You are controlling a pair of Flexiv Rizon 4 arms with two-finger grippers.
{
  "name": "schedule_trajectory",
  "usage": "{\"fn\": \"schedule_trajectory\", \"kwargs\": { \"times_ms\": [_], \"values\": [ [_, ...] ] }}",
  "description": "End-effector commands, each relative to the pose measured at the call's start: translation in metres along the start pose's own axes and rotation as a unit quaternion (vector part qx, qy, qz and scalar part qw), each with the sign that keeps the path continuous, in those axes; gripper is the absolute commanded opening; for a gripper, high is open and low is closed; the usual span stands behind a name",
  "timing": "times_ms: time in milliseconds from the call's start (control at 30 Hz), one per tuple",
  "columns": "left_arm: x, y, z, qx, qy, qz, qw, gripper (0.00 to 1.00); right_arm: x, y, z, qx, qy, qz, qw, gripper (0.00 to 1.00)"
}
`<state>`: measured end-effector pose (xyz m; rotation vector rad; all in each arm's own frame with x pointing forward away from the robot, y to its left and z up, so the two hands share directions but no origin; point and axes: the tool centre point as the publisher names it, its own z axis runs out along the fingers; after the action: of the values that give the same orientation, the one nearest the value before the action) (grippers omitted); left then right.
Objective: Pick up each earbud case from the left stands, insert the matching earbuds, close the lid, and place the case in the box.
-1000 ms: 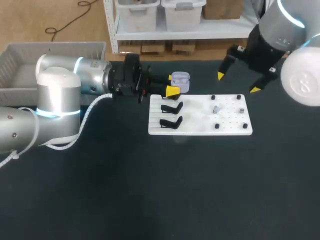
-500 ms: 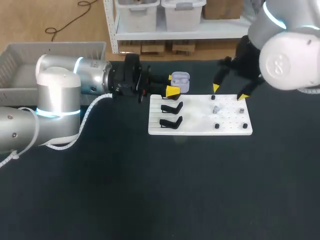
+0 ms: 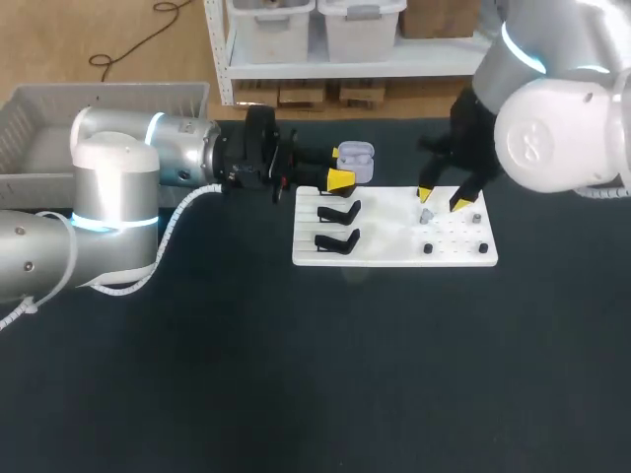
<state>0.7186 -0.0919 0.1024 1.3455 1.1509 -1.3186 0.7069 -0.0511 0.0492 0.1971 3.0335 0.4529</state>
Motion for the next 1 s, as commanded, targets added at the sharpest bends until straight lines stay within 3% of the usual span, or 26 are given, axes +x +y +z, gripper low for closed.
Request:
{"fn": "schedule_trajectory", "kwargs": {
  "times_ms": [33,433,1000],
  "values": [
    [0.000,0.000,0.000,0.000,0.001,0.000,1.000,0.00,0.005,0.002,0.003,0.002,-0.010,-0.006,1.000,0.47],
    [0.000,0.000,0.000,0.000,0.001,0.000,1.000,0.00,0.003,0.000,0.026,0.025,-0.009,-0.012,1.000,0.43],
    [0.000,0.000,0.000,0.000,0.001,0.000,1.000,0.00,-0.003,-0.001,0.030,0.030,-0.022,0.007,0.999,0.33]
  ]
}}
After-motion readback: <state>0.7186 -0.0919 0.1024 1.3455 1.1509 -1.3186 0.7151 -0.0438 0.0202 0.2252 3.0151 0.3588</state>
